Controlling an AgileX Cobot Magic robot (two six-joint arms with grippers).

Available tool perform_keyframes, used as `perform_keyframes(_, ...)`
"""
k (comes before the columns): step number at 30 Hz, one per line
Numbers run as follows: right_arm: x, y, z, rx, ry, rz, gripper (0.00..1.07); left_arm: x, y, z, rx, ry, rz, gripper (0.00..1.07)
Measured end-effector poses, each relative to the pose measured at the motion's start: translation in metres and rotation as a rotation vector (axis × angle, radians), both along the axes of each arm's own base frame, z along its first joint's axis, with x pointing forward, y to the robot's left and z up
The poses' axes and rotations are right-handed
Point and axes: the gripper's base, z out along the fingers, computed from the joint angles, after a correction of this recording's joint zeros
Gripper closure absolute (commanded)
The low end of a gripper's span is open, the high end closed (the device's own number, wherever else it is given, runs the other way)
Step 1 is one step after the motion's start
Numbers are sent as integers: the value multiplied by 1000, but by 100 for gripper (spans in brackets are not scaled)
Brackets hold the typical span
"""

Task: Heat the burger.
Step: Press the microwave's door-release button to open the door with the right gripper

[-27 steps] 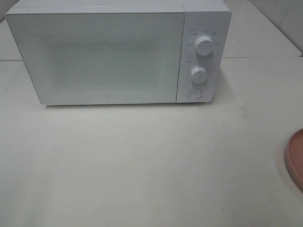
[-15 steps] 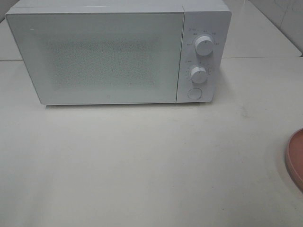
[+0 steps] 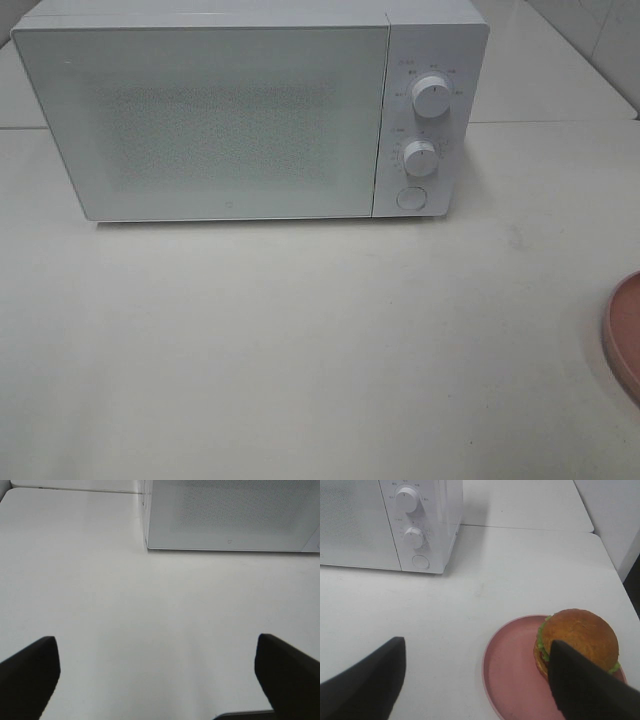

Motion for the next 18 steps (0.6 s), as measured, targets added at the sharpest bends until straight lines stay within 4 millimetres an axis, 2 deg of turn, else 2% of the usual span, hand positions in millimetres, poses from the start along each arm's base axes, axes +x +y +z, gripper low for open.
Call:
perform_keyframes(10,18,3,10,3,-49,6,31,0,0,0,0,0,0,8)
perform_keyframes(18,41,6,18,2,-67,13,31,0,0,0,0,0,0,8)
